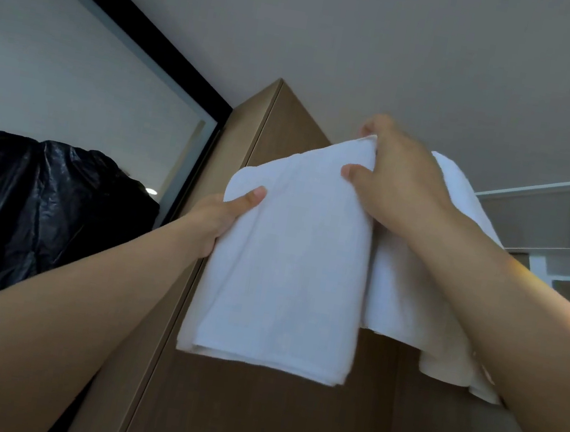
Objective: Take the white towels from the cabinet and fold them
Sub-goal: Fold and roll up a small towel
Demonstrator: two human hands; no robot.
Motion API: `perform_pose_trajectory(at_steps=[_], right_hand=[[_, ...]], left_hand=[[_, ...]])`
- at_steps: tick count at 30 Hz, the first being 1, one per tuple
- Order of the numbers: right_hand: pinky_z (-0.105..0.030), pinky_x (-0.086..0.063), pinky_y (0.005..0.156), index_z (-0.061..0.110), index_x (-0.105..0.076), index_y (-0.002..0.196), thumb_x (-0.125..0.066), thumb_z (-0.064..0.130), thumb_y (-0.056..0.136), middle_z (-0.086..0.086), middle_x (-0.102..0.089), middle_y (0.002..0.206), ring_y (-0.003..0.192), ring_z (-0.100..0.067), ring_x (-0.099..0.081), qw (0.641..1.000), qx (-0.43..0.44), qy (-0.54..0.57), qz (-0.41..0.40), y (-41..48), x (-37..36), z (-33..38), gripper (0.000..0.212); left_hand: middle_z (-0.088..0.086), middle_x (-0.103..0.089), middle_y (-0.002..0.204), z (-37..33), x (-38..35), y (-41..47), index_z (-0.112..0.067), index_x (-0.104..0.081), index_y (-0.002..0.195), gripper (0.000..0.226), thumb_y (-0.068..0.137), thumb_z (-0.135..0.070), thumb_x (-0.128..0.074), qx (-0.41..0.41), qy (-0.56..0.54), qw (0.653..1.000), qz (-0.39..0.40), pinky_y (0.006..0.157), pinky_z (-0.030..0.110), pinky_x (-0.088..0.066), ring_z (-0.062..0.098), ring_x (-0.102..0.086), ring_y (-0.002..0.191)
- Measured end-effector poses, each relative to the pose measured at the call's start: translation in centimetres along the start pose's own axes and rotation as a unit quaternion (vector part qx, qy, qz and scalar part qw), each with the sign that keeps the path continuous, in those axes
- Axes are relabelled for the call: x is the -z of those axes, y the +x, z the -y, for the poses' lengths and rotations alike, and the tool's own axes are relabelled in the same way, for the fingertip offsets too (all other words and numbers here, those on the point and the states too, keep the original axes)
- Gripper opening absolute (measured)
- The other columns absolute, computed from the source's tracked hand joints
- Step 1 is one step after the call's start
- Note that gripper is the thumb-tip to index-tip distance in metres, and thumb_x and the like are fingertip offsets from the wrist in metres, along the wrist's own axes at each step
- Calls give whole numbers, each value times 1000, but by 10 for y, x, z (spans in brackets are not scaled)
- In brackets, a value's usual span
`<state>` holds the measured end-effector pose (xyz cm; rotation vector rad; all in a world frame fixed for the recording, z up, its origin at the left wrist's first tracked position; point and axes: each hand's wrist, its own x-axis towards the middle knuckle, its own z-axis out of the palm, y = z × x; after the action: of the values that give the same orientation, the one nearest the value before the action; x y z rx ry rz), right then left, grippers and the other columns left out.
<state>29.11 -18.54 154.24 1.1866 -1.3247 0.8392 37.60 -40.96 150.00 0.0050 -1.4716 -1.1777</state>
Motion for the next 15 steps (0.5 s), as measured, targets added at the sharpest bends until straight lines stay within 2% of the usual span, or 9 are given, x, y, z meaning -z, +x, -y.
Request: perform_pose_trajectory(at_steps=[3, 7, 12, 15], right_hand=[[-35, -36, 79, 16, -50, 128, -58, 27, 95, -11, -61, 122, 114, -33, -54, 996, 9, -82, -18, 5, -2, 0, 36], [-36, -41, 83, 10, -59, 120, -55, 24, 97, -14, -63, 119, 111, -36, -56, 988, 24, -150, -22, 14, -3, 5, 28], [-43, -30, 104, 11, -59, 124, -45, 20, 96, -20, -42, 138, 131, -36, -33, 975, -8, -222, 15, 31, 0, 12, 33], [-41, -36, 97, 10, -55, 129, -43, 43, 96, -16, -51, 137, 127, -34, -46, 975, -15, -200, 94, 34, -1, 16, 48]], left_hand=[[-11, -72, 61, -12, -4, 5, -18, -64, 85, 36, 74, -50, -76, -18, -3, 1000, -13, 39, 16, -48, 6, -68, 53], [-13, -70, 58, -14, -10, 9, -19, -63, 84, 32, 77, -47, -75, -28, -8, 999, -14, 38, 14, -46, 3, -66, 49], [-13, -69, 57, -8, -14, 11, -18, -62, 82, 29, 80, -44, -74, -46, -24, 999, -17, 37, 14, -46, 3, -66, 49], [-13, -69, 56, -8, -15, 12, -18, -62, 80, 26, 82, -41, -73, -58, -20, 998, -22, 38, 14, -45, 3, -66, 48]])
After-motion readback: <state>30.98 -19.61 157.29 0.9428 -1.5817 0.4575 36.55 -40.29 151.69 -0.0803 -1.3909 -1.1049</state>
